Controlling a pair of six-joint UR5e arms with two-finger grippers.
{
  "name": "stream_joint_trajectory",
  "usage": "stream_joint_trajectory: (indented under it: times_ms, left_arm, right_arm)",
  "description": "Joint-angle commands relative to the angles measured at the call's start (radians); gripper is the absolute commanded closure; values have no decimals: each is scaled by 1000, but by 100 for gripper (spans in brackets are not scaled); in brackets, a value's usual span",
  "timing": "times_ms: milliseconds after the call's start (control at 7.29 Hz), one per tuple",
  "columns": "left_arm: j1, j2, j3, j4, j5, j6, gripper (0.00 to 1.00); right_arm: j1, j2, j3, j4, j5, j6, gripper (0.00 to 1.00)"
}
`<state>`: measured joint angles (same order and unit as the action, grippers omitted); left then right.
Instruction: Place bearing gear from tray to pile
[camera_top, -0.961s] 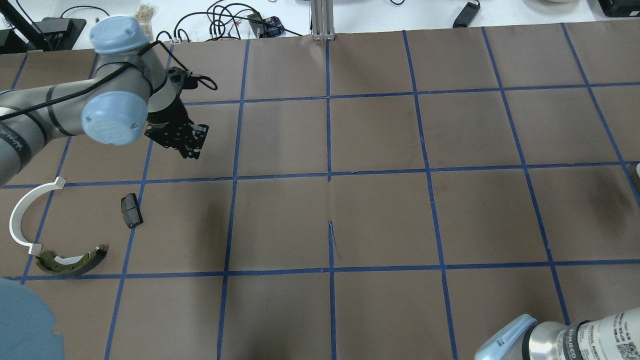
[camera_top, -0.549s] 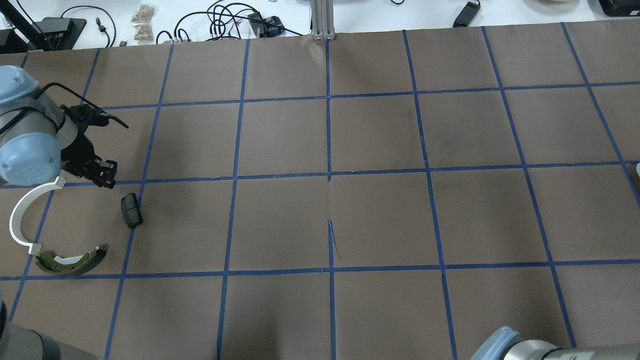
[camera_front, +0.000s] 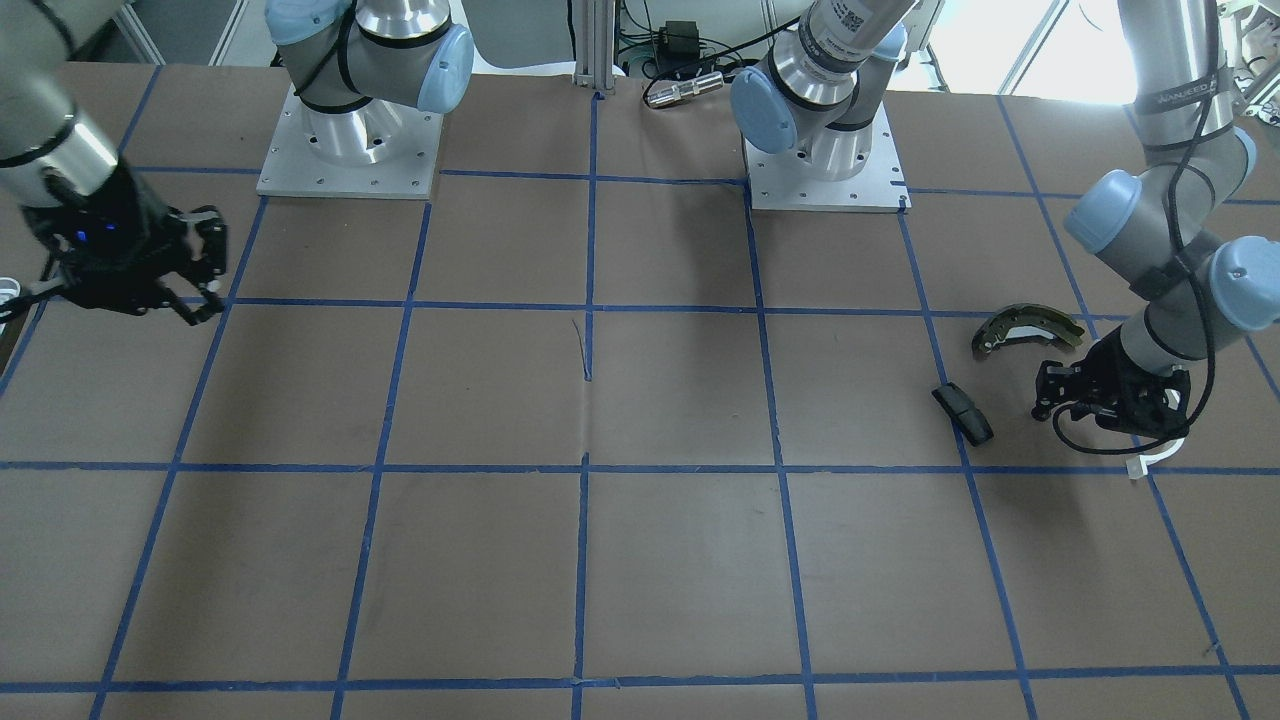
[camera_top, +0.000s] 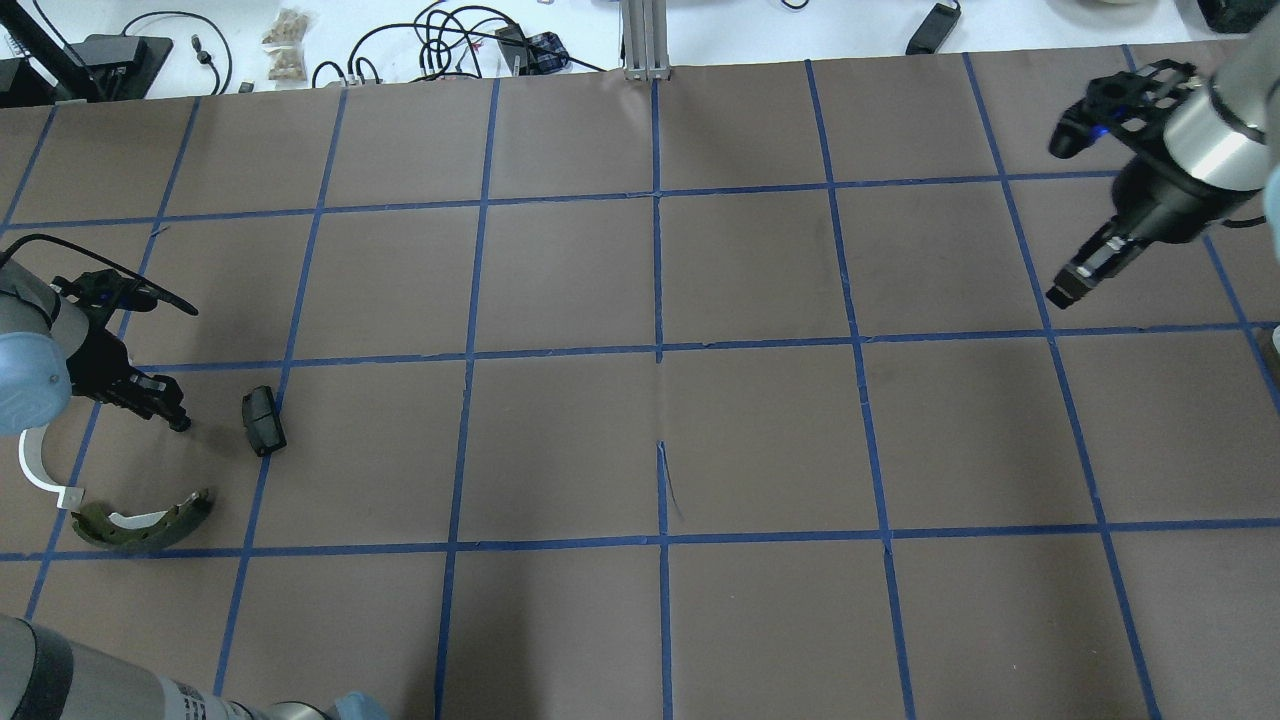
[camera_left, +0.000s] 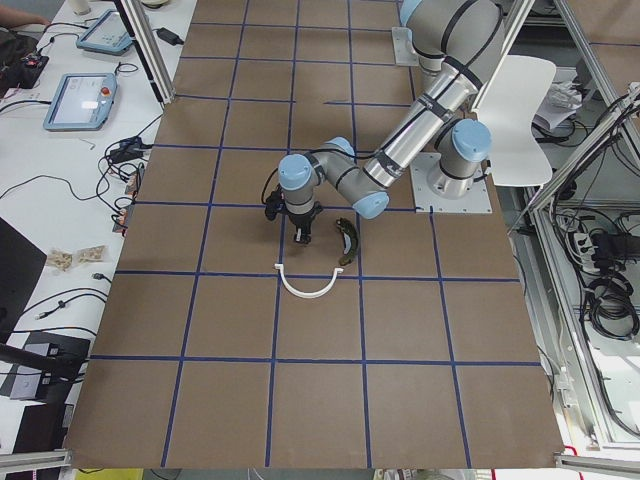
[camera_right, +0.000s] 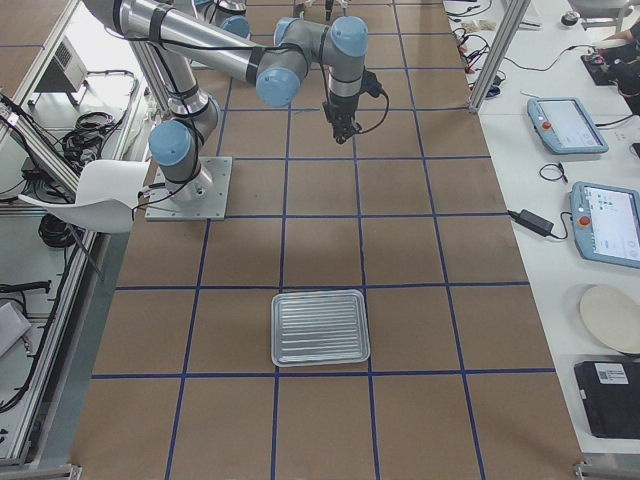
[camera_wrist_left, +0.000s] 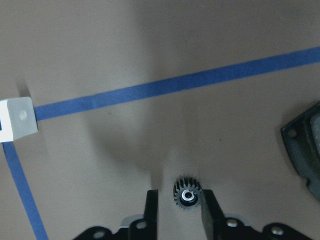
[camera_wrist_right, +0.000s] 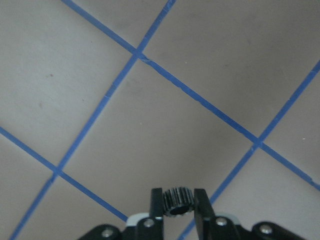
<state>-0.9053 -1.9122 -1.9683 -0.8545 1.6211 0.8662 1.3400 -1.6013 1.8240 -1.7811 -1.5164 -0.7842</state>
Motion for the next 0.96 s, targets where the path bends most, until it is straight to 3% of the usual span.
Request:
stream_joint_trajectory:
  times_ms: [0, 275, 549, 686, 824]
  left_arm:
    - [-59, 56, 66, -20, -53, -12, 0]
    - [-96, 68, 107, -103, -58, -45, 0]
    - [-145, 90, 108, -121, -60, -85, 0]
    - [-182, 107, 98, -124, -58, -137, 0]
    - [-205, 122, 92, -152, -69, -195, 0]
  right_arm:
    - [253, 91, 0, -145, 8, 517, 91]
    - [466, 264, -8, -420, 8, 943, 87]
    - [612, 450, -43, -601, -2, 1173, 84]
    - [629, 487, -52, -601, -5, 1212, 64]
    - [628, 494, -49, -600, -8, 1202, 1]
